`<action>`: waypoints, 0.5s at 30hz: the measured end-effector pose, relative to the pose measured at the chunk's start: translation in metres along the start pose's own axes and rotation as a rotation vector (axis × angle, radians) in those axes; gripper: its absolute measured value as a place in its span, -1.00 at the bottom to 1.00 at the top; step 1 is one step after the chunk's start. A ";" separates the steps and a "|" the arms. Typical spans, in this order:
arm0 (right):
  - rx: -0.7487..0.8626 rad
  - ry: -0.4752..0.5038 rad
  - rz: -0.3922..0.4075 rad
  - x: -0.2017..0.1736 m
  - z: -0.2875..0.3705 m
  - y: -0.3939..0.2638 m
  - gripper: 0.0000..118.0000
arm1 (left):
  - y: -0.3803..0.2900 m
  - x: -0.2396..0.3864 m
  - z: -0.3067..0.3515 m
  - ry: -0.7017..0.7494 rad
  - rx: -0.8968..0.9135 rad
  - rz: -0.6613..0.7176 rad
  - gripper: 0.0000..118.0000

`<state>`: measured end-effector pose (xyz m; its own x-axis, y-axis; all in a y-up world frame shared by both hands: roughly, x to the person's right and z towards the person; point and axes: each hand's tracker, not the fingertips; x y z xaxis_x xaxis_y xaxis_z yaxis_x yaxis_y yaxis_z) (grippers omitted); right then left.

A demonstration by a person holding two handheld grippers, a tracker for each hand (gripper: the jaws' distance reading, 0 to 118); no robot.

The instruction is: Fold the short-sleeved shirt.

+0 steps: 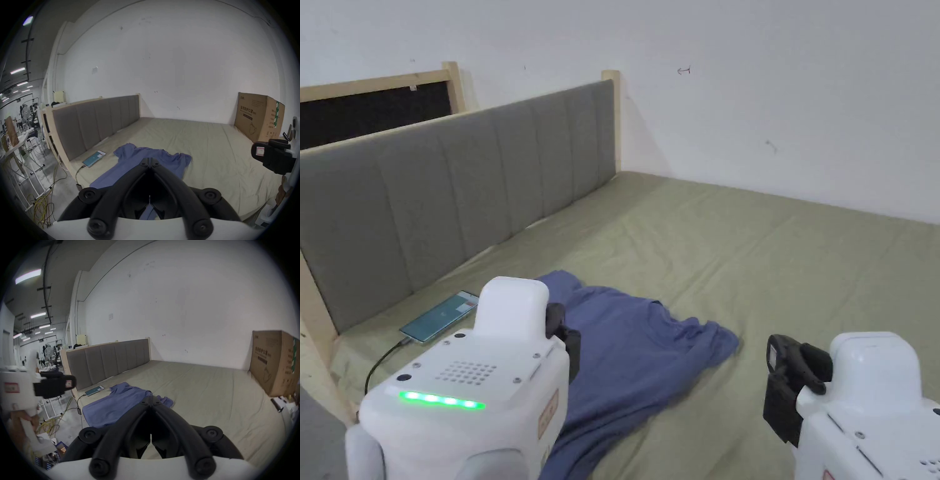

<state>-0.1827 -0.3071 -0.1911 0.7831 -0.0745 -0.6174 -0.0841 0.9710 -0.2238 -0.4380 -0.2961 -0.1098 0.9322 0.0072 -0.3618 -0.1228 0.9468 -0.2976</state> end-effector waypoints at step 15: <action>-0.166 -0.139 -0.069 0.057 -0.024 -0.043 -1.00 | -0.065 -0.018 -0.240 -0.137 -0.632 0.121 0.94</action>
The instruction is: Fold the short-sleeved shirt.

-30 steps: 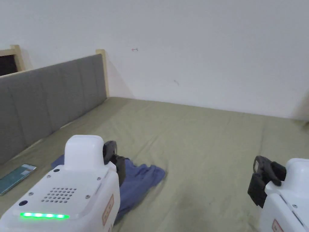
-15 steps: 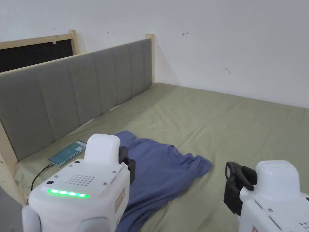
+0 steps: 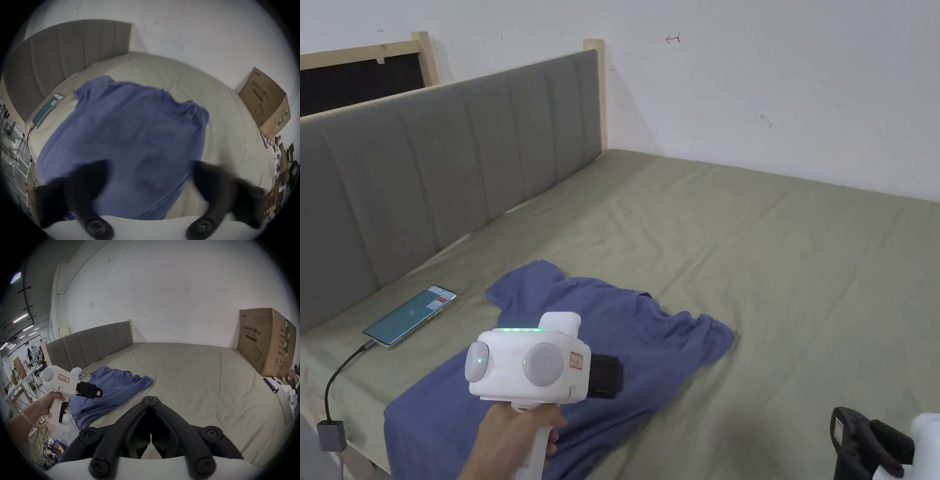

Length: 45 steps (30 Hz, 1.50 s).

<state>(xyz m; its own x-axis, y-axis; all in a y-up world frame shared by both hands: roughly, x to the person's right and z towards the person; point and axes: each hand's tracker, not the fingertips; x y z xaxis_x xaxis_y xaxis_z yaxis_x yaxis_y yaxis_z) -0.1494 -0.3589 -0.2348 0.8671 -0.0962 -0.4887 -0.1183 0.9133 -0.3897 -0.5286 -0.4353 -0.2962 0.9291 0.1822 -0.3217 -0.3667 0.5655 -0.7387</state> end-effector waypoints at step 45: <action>-0.005 -0.270 -0.336 0.138 0.063 -0.013 -1.00 | 0.058 0.081 0.020 -0.315 0.029 0.272 -0.90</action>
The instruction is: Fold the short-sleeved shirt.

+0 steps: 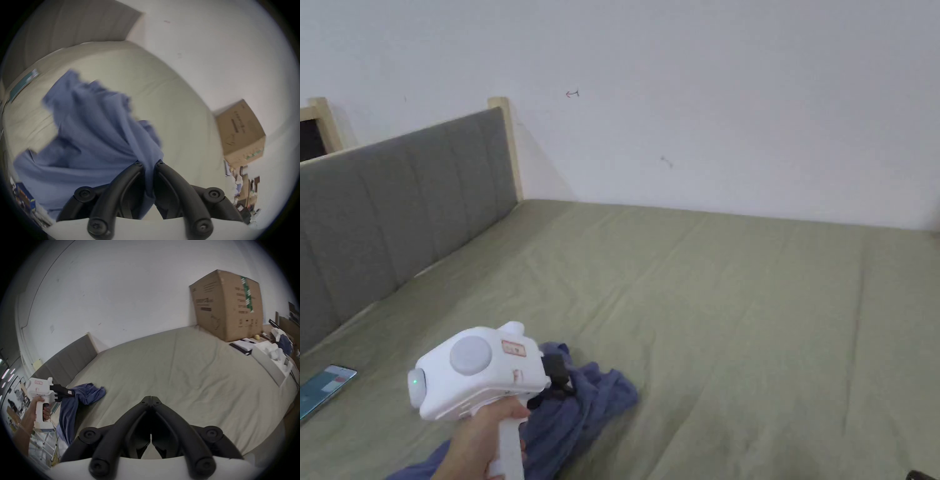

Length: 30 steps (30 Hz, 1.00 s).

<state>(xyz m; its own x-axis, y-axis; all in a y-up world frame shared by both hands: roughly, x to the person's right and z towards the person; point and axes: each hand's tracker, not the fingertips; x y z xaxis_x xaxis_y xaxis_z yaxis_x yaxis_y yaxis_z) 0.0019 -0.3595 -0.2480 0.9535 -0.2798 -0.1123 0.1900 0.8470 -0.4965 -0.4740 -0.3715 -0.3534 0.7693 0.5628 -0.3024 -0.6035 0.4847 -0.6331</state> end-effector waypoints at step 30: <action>0.109 -0.247 -0.208 0.115 0.088 0.002 -1.00 | -0.291 0.270 -0.170 -0.216 -0.579 -0.722 -0.14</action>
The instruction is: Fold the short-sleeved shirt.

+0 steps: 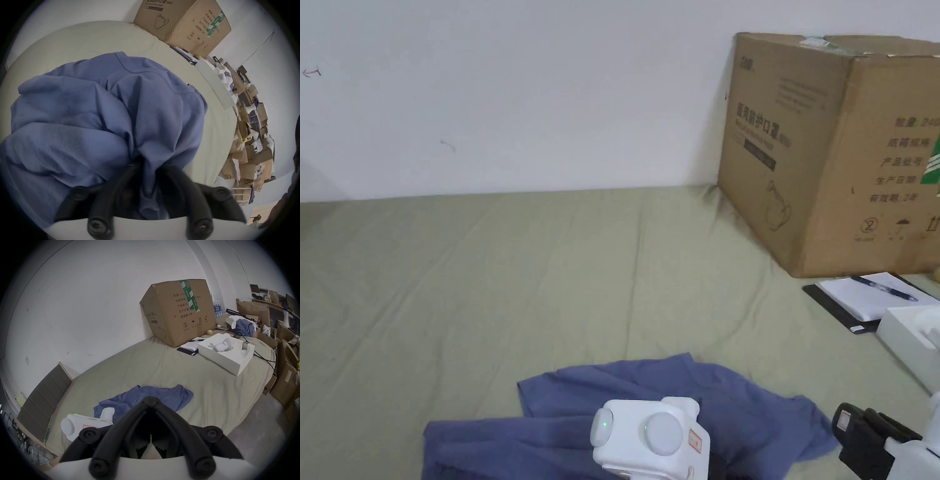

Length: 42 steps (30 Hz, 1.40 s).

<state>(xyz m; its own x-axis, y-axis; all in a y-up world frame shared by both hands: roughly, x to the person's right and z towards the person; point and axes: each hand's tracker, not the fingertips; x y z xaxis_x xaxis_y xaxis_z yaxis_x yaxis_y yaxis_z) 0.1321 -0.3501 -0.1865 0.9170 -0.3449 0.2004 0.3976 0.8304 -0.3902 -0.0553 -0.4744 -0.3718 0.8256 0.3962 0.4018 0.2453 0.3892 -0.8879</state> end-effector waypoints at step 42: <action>-0.345 0.164 0.248 -0.108 -0.123 -0.058 -1.00 | 0.007 -0.262 0.113 0.473 -0.063 0.299 0.74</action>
<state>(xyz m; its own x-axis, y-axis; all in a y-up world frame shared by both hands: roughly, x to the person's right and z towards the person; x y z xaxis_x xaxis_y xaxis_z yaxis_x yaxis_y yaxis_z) 0.0142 -0.4148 -0.2957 0.9677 -0.2419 -0.0712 0.1271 0.7119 -0.6907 -0.3278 -0.4815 -0.4579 0.9982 0.0598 -0.0010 -0.0166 0.2614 -0.9651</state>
